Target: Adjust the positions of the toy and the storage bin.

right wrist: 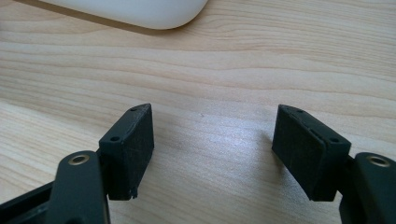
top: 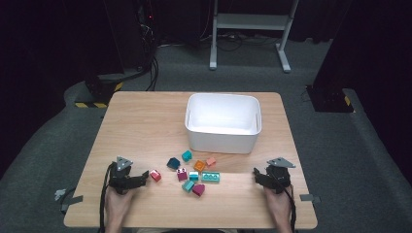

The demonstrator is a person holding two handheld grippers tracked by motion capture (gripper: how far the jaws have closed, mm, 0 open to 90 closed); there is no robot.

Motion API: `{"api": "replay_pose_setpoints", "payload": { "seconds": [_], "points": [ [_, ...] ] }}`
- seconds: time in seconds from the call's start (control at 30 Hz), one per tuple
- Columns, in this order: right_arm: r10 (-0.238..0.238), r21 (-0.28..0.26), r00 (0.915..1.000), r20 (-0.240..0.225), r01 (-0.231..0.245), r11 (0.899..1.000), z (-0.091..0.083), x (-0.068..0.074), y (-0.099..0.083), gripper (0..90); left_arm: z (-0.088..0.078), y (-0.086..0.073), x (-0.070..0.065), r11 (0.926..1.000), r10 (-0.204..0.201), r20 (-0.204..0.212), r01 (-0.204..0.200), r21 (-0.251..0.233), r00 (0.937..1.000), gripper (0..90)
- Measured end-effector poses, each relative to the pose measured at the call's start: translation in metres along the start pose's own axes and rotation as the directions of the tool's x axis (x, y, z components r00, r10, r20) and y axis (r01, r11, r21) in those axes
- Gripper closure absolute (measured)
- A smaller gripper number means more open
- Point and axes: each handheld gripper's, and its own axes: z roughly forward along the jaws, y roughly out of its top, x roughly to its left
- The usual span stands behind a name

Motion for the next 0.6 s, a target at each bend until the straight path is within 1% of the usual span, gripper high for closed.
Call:
{"api": "replay_pose_setpoints", "payload": {
  "seconds": [0.17, 0.23, 0.27, 0.33, 0.6],
  "points": [
    [-0.01, -0.002, 0.9999, -0.005, 0.01, 1.0, 0.0003, 0.0004, 0.0002, 29.2, -0.0002, -0.0002, -0.0002, 1.0, -0.002, -0.002, 0.002, -0.001, 1.0, 12.8],
    [-0.009, -0.001, 0.9999, -0.005, 0.009, 1.0, 0.0003, 0.0004, 0.0002, 29.2, -0.0006, -0.0004, -0.0001, 1.0, -0.001, -0.003, 0.001, 0.0, 1.0, 13.5],
    [-0.008, -0.002, 1.0, -0.004, 0.008, 1.0, 0.0004, 0.0006, 0.0003, 29.2, -0.0017, -0.0014, -0.0006, 1.0, -0.009, -0.008, 0.009, -0.003, 0.9999, 14.1],
    [-0.009, -0.001, 0.9999, -0.005, 0.009, 1.0, 0.0006, 0.0009, 0.0004, 29.2, -0.0023, -0.002, -0.0006, 0.9999, -0.011, -0.009, 0.011, -0.004, 0.9999, 14.5],
    [-0.009, -0.001, 1.0, -0.005, 0.009, 1.0, 0.0006, 0.001, 0.0005, 29.2, -0.0024, -0.002, -0.0006, 0.9999, -0.012, -0.009, 0.011, -0.005, 0.9999, 14.6]
  ]
}}
